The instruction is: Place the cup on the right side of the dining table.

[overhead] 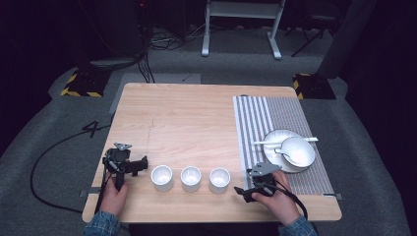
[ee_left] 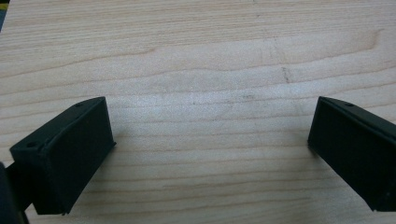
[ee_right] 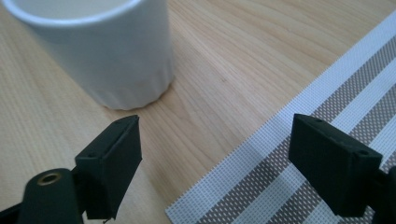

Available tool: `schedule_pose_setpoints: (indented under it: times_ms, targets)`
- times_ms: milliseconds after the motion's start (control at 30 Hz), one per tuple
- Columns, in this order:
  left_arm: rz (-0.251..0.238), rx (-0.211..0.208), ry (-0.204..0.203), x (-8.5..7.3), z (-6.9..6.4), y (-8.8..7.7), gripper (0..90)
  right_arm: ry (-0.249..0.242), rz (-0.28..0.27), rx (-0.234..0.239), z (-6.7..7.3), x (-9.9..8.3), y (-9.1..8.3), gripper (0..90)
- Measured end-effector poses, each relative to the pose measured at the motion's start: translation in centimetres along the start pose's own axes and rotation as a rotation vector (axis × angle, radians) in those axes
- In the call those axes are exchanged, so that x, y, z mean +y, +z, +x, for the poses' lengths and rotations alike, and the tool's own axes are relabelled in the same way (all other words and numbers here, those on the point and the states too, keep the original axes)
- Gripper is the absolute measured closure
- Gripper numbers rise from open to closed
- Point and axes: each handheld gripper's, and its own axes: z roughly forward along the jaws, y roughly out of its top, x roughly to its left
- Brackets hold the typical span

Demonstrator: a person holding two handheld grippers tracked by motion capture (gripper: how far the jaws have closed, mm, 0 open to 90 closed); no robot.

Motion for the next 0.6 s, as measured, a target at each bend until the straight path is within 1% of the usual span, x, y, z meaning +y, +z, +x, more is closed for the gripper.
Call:
schedule_pose_setpoints:
  times_ms: [33,67,133,233,267,300,333,367,400,433,533,567,600]
  targets:
    - [0.000,0.000,0.000,0.0,0.0,0.0,0.3,0.000,0.000,0.000,0.0,0.0,0.0,17.9]
    - [0.000,0.000,0.000,0.0,0.0,0.0,0.3,-0.016,-0.002,0.006,0.4,0.5,-0.3,17.9]
    - [-0.001,0.001,0.000,0.0,0.0,0.0,0.3,-0.032,-0.013,0.014,0.9,0.9,-0.6,17.9]
    - [-0.001,0.001,-0.001,0.0,0.0,0.0,0.3,-0.040,-0.019,0.024,1.3,1.3,-0.8,17.9]
    - [0.000,0.001,-0.002,0.0,0.0,0.0,0.3,-0.056,-0.023,0.036,1.7,1.7,-0.9,17.9]
    - [-0.001,0.003,-0.004,0.0,0.0,0.0,0.3,-0.059,-0.027,0.049,1.8,1.9,-0.8,17.7]
    - [-0.001,0.003,-0.004,0.0,0.0,0.0,0.3,-0.059,-0.027,0.049,1.8,1.9,-0.8,17.7]
    - [0.003,0.005,0.000,-0.1,0.0,-0.1,0.3,-0.051,-0.022,0.089,2.0,2.3,-0.6,17.2]
    - [0.003,0.005,0.000,-0.1,0.0,-0.1,0.3,-0.051,-0.022,0.089,2.0,2.3,-0.6,17.2]
    - [0.000,0.006,-0.006,-0.1,-0.1,-0.1,0.3,-0.054,-0.017,0.104,2.1,2.6,-0.3,17.4]
    - [0.000,0.007,-0.008,-0.2,-0.1,-0.1,0.3,-0.058,-0.018,0.095,2.1,3.0,0.0,16.5]
    - [0.001,0.008,-0.007,-0.2,-0.1,-0.1,0.3,-0.064,-0.018,0.099,2.2,3.5,0.2,16.1]
    - [0.001,0.008,-0.007,-0.2,-0.1,-0.1,0.3,-0.064,-0.018,0.099,2.2,3.5,0.2,16.1]
